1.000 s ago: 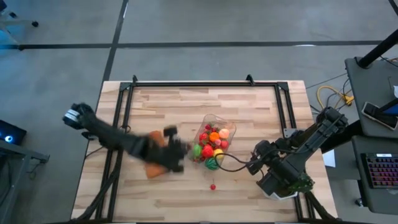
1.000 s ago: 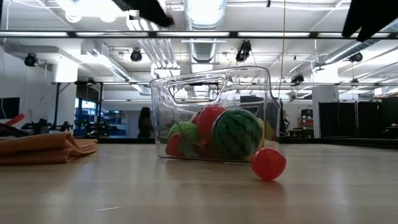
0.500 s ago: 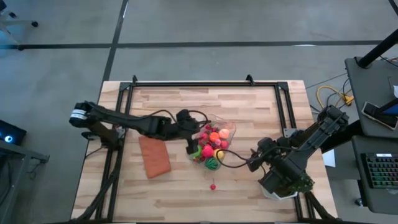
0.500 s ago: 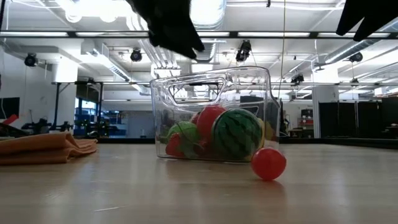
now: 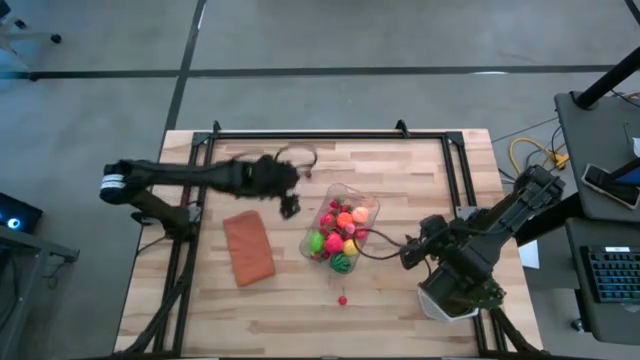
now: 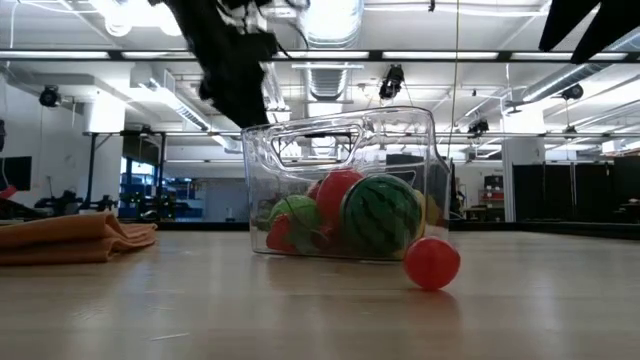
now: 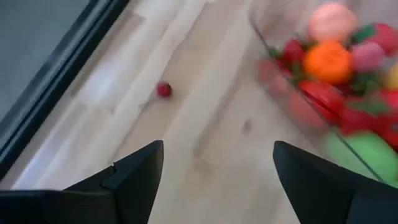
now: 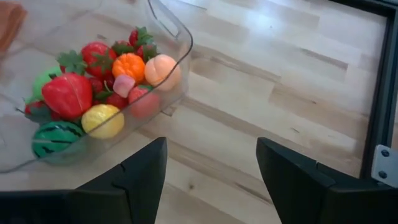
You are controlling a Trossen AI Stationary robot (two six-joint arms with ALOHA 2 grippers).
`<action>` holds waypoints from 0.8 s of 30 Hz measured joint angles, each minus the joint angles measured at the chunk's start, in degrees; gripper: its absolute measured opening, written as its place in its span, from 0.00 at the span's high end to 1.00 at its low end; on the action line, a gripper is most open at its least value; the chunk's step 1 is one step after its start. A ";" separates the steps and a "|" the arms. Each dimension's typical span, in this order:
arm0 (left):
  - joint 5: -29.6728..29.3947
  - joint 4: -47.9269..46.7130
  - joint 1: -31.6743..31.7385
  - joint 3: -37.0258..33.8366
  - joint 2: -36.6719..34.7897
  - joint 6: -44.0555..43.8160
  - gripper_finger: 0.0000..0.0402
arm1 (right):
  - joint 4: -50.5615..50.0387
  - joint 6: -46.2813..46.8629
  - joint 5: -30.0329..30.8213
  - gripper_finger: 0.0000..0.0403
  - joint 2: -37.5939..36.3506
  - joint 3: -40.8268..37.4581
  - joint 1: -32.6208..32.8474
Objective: Pick and placing Produce into tupperware
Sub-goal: Put the red cherry into the transparent bin
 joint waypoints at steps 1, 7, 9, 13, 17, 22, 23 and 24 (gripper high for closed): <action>1.97 2.02 2.81 0.00 0.80 2.65 0.28 | 0.05 0.00 0.14 0.40 -0.65 0.00 -0.13; 19.00 10.41 16.32 0.07 6.46 32.25 0.28 | -0.08 -0.02 2.01 0.40 -3.71 -0.09 -1.85; 20.04 12.91 18.94 0.09 8.79 42.96 0.28 | 0.13 0.07 2.47 0.40 -4.38 -0.09 -2.62; 26.76 14.03 23.74 0.24 14.24 52.26 0.28 | 0.06 2.44 2.72 0.40 -4.59 -0.10 -4.13; 29.00 13.74 25.55 0.58 19.92 55.09 0.28 | -0.02 2.92 2.72 0.40 -4.57 -0.11 -6.55; 31.60 13.99 25.79 2.09 23.88 59.25 0.28 | 0.01 3.42 2.67 0.40 -4.56 -0.11 -9.27; 31.63 14.22 25.77 2.51 24.58 59.43 0.28 | 0.02 3.41 2.62 0.40 -4.54 -0.11 -9.71; 31.63 14.34 25.81 2.81 25.25 59.43 0.28 | 0.05 3.42 2.55 0.40 -4.53 -0.11 -10.09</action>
